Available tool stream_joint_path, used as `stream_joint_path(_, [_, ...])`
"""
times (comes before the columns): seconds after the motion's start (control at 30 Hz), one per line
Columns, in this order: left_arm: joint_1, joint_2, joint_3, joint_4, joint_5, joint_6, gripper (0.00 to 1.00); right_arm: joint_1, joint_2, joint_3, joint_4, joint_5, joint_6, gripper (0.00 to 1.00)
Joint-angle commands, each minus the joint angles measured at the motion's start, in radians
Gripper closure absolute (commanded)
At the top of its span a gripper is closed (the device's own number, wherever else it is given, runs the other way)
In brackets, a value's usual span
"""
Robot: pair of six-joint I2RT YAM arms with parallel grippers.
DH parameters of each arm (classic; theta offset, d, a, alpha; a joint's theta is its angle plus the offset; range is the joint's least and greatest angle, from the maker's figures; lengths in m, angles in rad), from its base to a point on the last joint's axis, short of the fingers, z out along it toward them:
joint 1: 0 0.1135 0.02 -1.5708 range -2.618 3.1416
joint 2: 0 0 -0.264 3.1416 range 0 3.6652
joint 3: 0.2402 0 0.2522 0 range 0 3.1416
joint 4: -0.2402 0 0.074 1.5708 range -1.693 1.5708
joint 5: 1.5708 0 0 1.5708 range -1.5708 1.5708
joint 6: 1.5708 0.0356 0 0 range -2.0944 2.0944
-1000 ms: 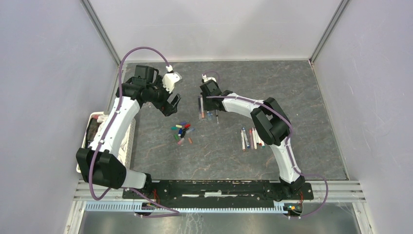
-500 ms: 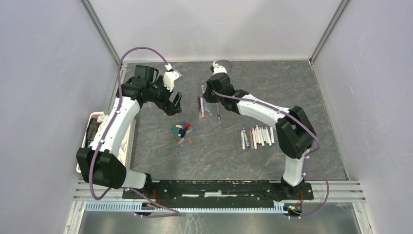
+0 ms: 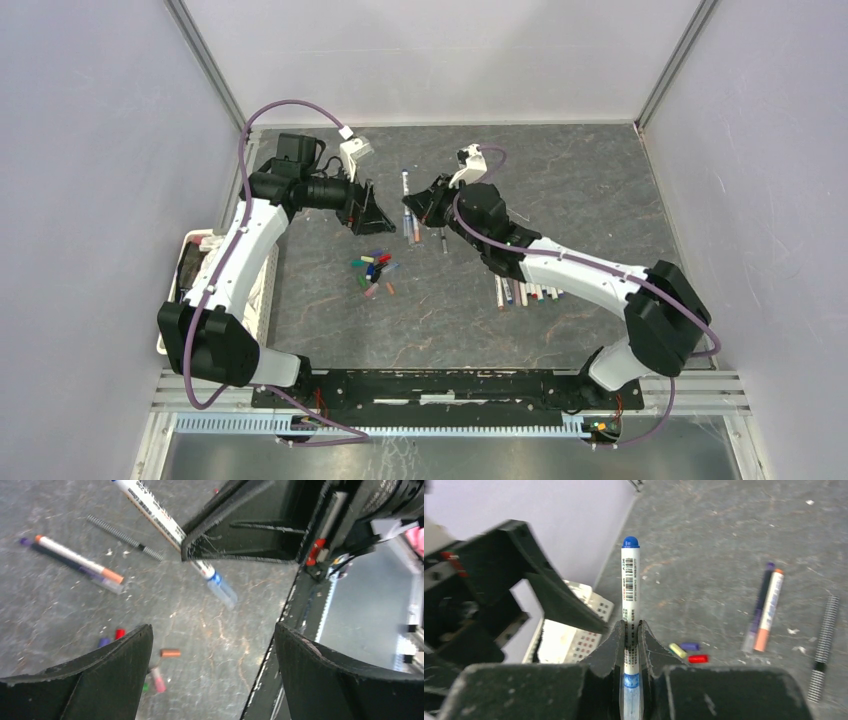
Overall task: Open the pen caps
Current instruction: Pick up the pen from the center of the board.
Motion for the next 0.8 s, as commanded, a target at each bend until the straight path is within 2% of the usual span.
stream_joint_path(0.0, [-0.022,0.003,-0.005,0.05,0.162,-0.106,0.05,0.052,-0.074,-0.013,0.191,0.092,0.042,1.0])
stream_joint_path(0.2, [-0.068,-0.016,-0.039,0.085,0.152,-0.121,0.05,0.119,-0.099,-0.006,0.213,0.184,0.011,1.0])
stream_joint_path(0.33, [-0.087,-0.013,-0.042,0.098,0.112,-0.112,0.12,0.141,-0.108,-0.014,0.216,0.234,-0.006,1.0])
stream_joint_path(0.4, [-0.087,-0.008,-0.04,0.094,0.09,-0.098,0.2,0.148,-0.113,-0.019,0.209,0.259,-0.018,1.0])
stream_joint_path(0.43, [-0.087,-0.008,-0.034,0.08,0.068,-0.067,0.36,0.16,-0.134,-0.046,0.198,0.312,-0.02,1.0])
stream_joint_path(0.6, [-0.087,-0.033,-0.034,0.087,0.019,-0.038,0.61,0.17,-0.155,-0.079,0.191,0.358,-0.029,1.0])
stream_joint_path(0.7, [-0.087,-0.042,-0.039,0.105,0.021,-0.037,0.69,0.171,-0.146,-0.08,0.192,0.345,-0.018,1.0])
stream_joint_path(0.77, [-0.087,-0.041,-0.04,0.112,0.029,-0.038,0.79,0.174,-0.137,-0.078,0.193,0.335,-0.01,1.0])
